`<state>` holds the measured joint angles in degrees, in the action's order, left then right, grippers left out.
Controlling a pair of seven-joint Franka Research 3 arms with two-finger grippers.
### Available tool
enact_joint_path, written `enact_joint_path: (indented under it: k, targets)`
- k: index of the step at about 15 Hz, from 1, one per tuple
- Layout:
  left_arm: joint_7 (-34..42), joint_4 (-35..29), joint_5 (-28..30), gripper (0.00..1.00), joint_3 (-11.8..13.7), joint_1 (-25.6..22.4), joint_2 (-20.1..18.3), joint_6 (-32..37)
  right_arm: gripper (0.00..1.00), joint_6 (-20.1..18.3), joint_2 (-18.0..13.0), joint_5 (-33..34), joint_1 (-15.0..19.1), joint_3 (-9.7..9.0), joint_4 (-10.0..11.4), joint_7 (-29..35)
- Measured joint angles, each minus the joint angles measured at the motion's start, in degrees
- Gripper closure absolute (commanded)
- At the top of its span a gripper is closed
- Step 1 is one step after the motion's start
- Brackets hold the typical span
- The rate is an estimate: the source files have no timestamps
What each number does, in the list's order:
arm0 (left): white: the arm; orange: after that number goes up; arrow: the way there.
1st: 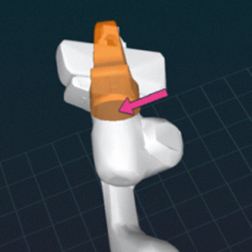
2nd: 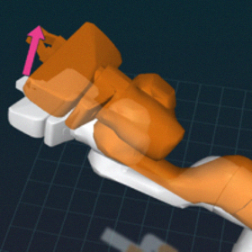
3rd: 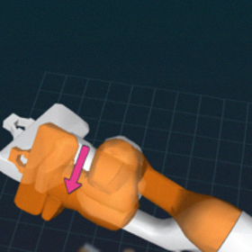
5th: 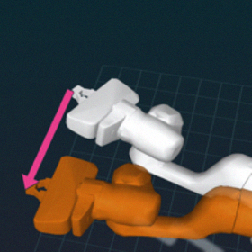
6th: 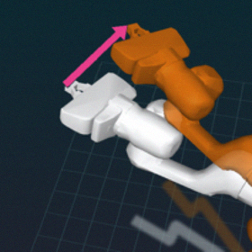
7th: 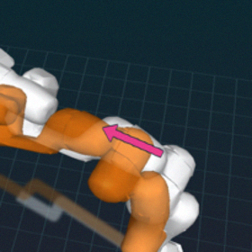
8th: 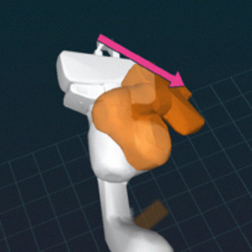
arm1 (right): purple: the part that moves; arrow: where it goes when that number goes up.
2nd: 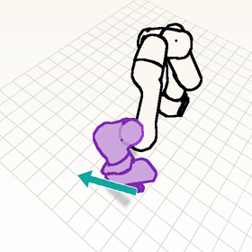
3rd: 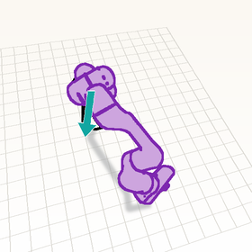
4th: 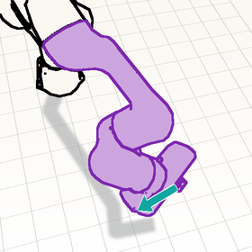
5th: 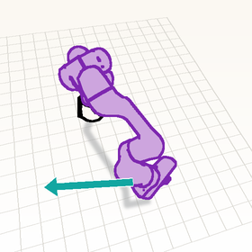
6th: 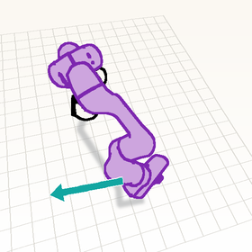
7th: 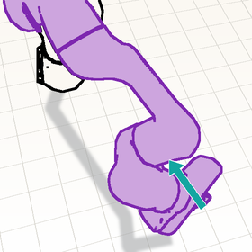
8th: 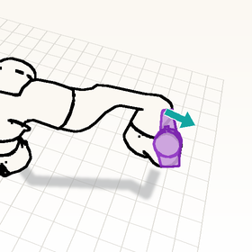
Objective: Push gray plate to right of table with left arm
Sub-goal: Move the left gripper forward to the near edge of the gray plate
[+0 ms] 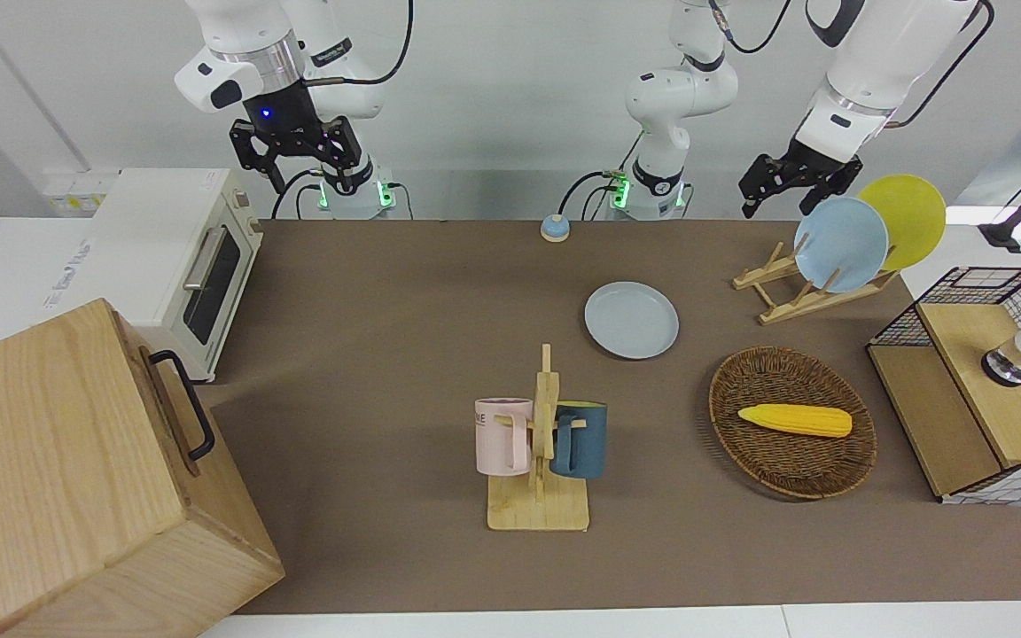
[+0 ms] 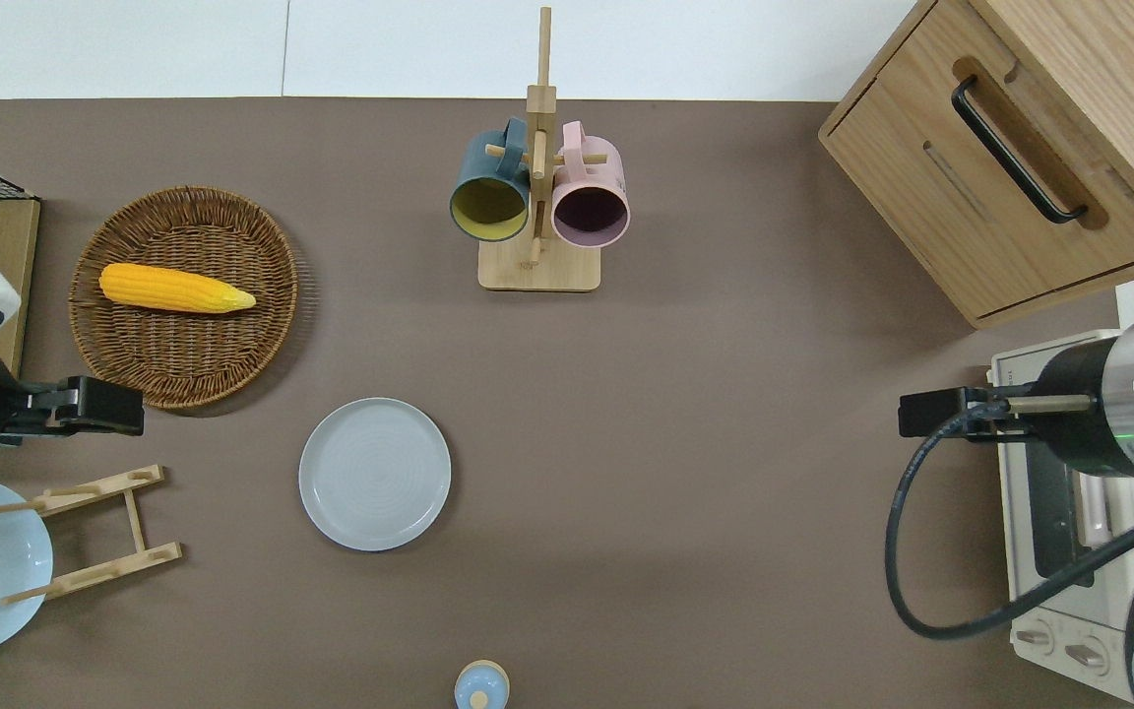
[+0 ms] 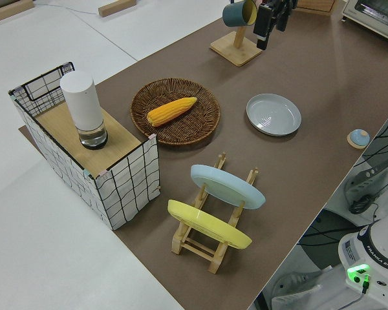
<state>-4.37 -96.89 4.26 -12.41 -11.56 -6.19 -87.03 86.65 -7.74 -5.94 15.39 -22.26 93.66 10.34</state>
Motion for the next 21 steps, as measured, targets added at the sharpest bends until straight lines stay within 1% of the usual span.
enact_joint_path:
  k: [2,9,13,16,21]
  targets:
    - [0.00,-1.52,0.27,0.00,0.02,0.00,-0.19,-0.51,0.005,0.00,0.00,0.00,0.00,0.00,0.00,0.00]
    - [0.57,-8.41,1.28,0.00,-0.04,0.01,-0.01,-5.56,0.005,0.00,0.00,0.00,0.00,0.00,0.00,0.00]
    - [1.51,-14.19,1.72,0.00,-0.27,0.08,-0.01,-10.62,0.005,0.00,0.00,0.00,0.00,0.00,0.00,0.00]
    - [1.52,-16.90,1.73,0.01,-0.58,0.10,-0.05,-12.38,0.005,0.00,0.00,0.00,0.00,0.00,0.00,0.00]
    - [1.53,-23.47,1.78,0.01,-1.29,0.17,-0.89,-19.28,0.005,0.00,0.00,0.00,0.00,0.00,0.00,0.00]
